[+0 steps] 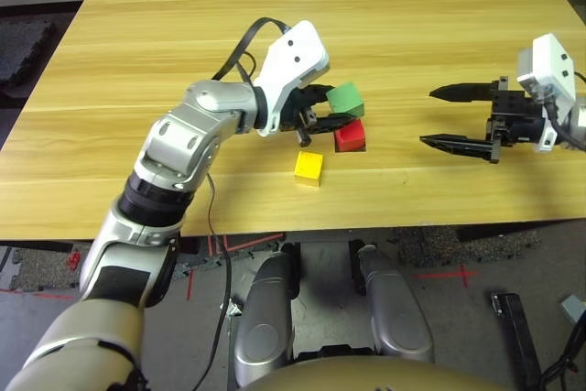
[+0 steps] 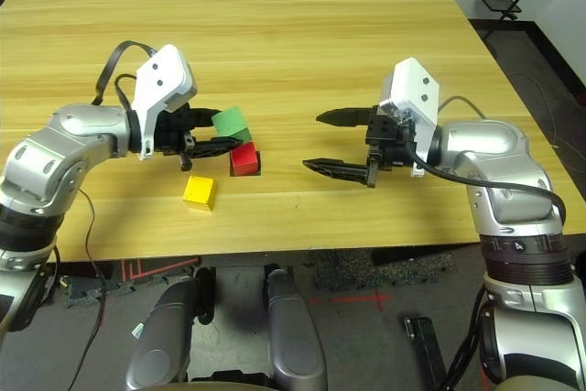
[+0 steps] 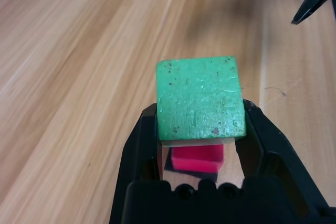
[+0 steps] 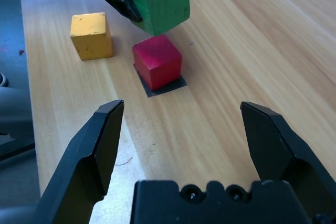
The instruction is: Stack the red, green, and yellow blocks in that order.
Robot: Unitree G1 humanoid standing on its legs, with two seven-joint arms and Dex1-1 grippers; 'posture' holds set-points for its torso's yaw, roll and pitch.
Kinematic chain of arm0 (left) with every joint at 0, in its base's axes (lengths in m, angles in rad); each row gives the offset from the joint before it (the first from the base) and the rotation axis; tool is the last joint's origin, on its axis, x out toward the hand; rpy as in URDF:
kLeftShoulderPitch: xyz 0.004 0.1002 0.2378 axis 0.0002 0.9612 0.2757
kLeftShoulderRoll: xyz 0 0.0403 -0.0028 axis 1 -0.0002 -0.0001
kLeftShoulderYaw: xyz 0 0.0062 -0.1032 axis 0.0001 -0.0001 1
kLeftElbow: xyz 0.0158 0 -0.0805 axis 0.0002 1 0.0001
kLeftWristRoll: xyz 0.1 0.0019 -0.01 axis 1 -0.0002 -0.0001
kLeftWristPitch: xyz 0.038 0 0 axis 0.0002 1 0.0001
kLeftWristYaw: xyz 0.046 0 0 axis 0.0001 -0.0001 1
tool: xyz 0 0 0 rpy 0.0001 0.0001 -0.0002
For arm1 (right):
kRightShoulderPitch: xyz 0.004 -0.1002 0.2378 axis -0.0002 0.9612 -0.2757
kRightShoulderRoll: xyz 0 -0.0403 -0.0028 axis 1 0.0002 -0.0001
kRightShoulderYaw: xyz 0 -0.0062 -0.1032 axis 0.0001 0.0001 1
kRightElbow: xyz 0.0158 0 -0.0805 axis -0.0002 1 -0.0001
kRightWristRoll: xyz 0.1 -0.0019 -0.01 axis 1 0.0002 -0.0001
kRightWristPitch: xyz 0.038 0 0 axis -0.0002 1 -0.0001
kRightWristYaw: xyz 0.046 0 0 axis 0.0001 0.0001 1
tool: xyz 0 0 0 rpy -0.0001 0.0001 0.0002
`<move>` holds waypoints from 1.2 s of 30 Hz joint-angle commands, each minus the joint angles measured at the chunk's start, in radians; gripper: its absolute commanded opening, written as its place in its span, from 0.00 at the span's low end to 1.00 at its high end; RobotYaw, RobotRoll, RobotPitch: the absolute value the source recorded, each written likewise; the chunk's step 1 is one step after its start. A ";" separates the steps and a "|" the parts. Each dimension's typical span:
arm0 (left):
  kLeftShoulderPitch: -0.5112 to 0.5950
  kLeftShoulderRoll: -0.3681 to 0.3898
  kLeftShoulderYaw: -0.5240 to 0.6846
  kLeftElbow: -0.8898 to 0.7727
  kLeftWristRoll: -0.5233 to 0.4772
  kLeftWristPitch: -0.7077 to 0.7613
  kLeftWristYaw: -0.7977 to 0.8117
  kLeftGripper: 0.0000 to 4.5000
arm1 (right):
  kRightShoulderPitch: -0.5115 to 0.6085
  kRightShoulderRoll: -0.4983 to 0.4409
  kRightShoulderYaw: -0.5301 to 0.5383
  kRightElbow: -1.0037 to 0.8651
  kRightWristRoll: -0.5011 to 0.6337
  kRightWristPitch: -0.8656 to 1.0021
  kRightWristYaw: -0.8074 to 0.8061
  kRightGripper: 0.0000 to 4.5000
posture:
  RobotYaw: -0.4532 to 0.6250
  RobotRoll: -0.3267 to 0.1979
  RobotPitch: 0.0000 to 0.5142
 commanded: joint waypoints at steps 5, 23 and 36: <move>0.007 0.002 -0.065 0.025 0.037 -0.075 -0.079 0.46 | 0.032 -0.002 -0.022 -0.053 0.029 0.018 -0.018 1.00 | 0.61 0.78 0.51; -0.057 -0.042 -0.068 0.118 0.094 -0.047 -0.063 0.46 | 0.028 0.007 -0.012 -0.058 0.046 0.021 -0.047 1.00 | 0.60 0.78 0.53; -0.039 -0.046 -0.091 0.110 0.112 -0.060 -0.089 0.46 | 0.022 0.016 -0.006 -0.065 0.048 0.024 -0.059 1.00 | 0.60 0.77 0.55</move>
